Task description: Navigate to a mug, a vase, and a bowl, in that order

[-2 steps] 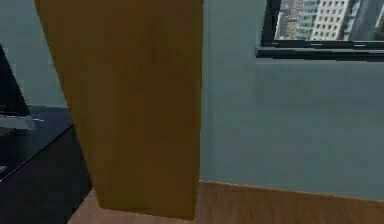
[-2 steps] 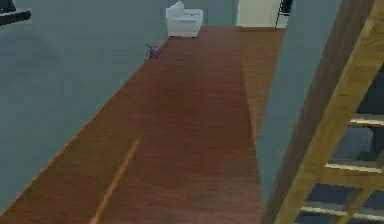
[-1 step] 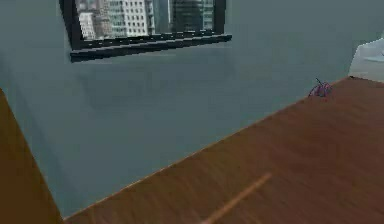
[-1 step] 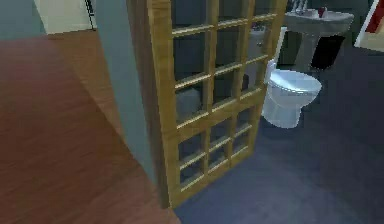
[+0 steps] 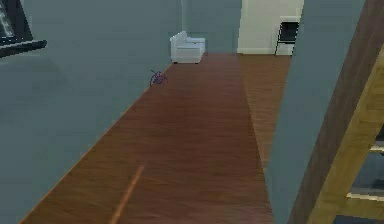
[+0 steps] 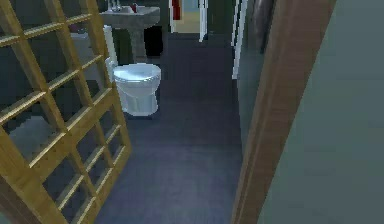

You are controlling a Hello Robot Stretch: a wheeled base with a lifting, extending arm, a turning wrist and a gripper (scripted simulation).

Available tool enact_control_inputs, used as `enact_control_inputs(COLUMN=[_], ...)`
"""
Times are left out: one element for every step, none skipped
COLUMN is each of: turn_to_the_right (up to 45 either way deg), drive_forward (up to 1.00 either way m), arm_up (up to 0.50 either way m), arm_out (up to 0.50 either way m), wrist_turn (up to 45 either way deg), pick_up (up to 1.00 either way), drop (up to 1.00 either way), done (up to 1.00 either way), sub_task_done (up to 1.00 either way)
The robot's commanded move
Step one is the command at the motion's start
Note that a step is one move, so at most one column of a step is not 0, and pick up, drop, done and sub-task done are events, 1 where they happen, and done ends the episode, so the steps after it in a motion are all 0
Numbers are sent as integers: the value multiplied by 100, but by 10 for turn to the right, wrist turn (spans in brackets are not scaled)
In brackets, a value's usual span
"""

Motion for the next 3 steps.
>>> enact_control_inputs(turn_to_the_right=[90,0,0], drive_forward=[0,100,75], arm_up=[0,0,0], arm_out=[0,0,0], wrist_turn=[0,0,0], pick_up=[0,0,0], drop=[0,0,0], done=[0,0,0], sub_task_done=[0,0,0])
